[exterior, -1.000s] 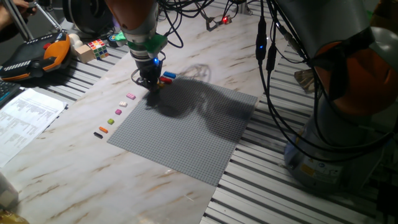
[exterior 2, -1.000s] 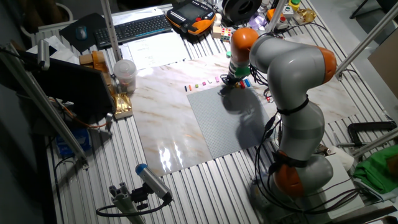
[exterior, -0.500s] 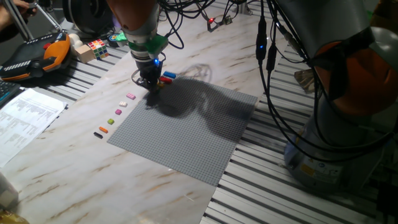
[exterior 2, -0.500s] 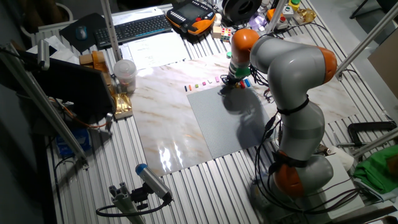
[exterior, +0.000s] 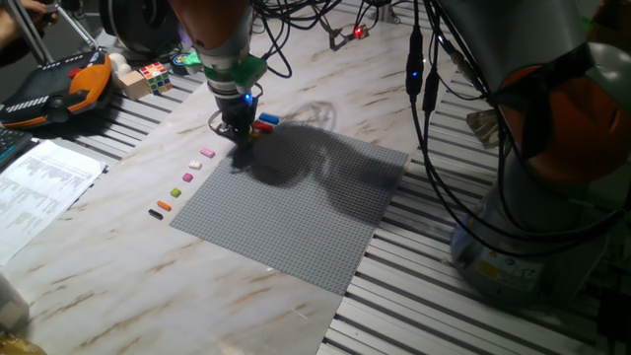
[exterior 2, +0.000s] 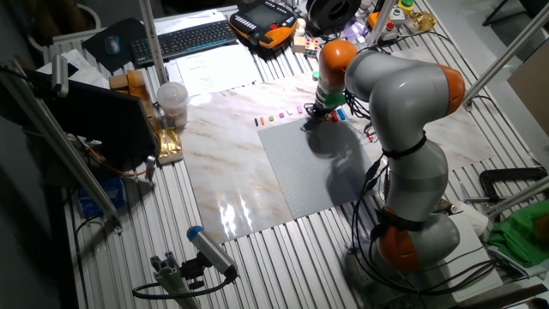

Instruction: Build with small Lego blocks

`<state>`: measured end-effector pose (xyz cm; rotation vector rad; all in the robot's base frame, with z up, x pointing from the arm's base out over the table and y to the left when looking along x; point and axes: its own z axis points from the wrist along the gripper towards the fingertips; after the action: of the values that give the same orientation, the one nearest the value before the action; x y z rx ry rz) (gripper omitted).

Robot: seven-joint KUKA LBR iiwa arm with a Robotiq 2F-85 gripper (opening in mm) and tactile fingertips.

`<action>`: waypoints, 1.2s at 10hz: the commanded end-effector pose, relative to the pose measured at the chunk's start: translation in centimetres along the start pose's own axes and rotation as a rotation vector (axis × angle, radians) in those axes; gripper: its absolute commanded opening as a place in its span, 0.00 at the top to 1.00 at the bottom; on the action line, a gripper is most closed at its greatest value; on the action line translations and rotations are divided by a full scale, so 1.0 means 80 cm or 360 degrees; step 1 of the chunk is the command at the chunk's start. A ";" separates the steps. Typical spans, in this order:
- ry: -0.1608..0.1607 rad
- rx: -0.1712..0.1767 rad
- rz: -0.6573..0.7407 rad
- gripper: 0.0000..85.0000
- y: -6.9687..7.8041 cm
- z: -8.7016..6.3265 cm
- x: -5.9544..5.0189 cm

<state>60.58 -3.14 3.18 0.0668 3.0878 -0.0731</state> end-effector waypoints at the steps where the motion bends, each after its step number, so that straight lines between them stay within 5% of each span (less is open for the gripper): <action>1: 0.0002 0.0003 0.0001 0.99 -0.002 -0.007 -0.002; 8: 0.0006 0.0033 0.0003 0.99 -0.009 -0.026 -0.004; 12: -0.0019 0.0029 0.0034 0.99 -0.018 -0.054 -0.001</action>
<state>60.34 -4.33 7.69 0.1007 3.0742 -0.1011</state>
